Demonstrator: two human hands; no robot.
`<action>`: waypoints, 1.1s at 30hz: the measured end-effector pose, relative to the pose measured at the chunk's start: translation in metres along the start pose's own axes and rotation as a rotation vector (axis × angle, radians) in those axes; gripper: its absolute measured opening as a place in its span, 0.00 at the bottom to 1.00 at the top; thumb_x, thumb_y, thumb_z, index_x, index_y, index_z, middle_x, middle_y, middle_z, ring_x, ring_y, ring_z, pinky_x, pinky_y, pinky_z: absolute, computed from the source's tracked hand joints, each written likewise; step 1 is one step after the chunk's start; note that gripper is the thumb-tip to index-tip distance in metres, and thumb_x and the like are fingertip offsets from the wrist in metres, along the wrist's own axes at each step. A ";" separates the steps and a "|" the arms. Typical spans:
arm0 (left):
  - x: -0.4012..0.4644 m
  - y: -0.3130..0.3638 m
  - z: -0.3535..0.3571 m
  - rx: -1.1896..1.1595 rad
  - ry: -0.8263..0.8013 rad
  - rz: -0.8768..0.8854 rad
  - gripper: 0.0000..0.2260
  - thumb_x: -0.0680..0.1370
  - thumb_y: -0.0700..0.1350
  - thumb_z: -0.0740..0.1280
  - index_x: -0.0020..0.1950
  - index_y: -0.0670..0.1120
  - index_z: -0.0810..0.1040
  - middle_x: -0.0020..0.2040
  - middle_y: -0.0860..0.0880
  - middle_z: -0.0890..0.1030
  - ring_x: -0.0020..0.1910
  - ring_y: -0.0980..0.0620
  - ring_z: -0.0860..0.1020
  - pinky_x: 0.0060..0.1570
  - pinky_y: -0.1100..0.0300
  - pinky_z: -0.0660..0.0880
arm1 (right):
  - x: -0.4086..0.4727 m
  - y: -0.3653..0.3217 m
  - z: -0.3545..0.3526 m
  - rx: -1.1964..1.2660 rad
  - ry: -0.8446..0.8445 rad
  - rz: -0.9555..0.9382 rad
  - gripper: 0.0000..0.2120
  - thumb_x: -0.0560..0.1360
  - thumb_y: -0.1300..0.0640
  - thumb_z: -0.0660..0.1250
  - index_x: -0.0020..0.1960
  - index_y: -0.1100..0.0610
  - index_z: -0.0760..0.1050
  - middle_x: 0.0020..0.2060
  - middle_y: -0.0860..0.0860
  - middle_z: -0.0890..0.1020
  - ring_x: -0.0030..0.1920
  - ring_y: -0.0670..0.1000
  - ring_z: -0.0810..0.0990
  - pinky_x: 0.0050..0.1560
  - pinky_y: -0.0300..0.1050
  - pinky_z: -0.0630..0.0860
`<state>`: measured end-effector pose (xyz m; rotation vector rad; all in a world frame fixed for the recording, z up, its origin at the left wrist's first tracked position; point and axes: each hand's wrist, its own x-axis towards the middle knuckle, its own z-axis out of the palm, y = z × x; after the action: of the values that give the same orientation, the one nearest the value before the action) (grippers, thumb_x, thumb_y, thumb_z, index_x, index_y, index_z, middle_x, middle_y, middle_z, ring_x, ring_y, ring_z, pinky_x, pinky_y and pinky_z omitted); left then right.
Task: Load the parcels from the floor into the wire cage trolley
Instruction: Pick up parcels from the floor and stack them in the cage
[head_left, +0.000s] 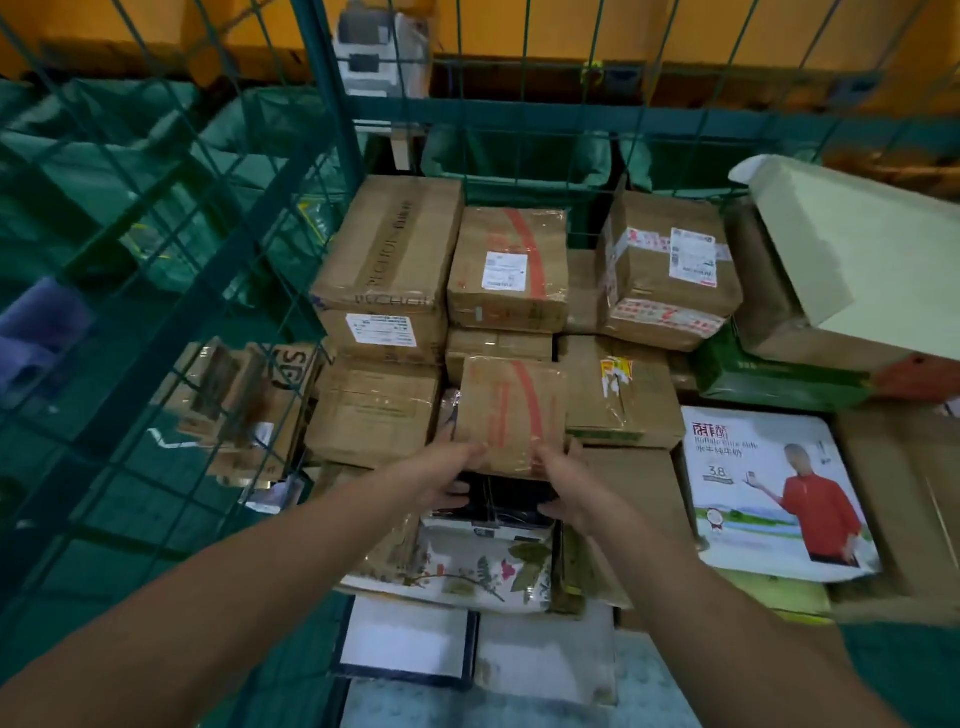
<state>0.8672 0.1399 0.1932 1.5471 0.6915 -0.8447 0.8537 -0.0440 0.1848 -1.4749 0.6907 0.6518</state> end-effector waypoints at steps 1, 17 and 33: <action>0.006 -0.001 0.001 -0.003 -0.005 0.002 0.32 0.80 0.51 0.70 0.79 0.63 0.57 0.68 0.49 0.73 0.63 0.43 0.74 0.61 0.47 0.78 | 0.007 0.003 0.001 0.030 0.016 -0.013 0.36 0.82 0.46 0.64 0.83 0.47 0.47 0.78 0.50 0.63 0.72 0.56 0.68 0.70 0.61 0.72; 0.023 0.007 -0.008 0.043 0.028 0.117 0.31 0.81 0.43 0.68 0.78 0.59 0.57 0.69 0.48 0.72 0.64 0.44 0.73 0.61 0.45 0.77 | 0.023 0.011 0.001 0.078 0.111 -0.082 0.43 0.80 0.47 0.68 0.83 0.45 0.43 0.80 0.53 0.60 0.75 0.59 0.68 0.72 0.58 0.69; -0.061 0.028 0.178 0.362 -0.254 0.374 0.06 0.80 0.40 0.63 0.44 0.48 0.72 0.33 0.49 0.68 0.24 0.56 0.67 0.25 0.66 0.64 | -0.116 0.061 -0.135 0.191 0.313 -0.198 0.30 0.80 0.43 0.68 0.78 0.48 0.64 0.74 0.49 0.70 0.71 0.55 0.71 0.67 0.53 0.74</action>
<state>0.8321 -0.0383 0.2493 1.7767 0.0570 -0.8892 0.7298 -0.1757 0.2351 -1.4576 0.8100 0.1974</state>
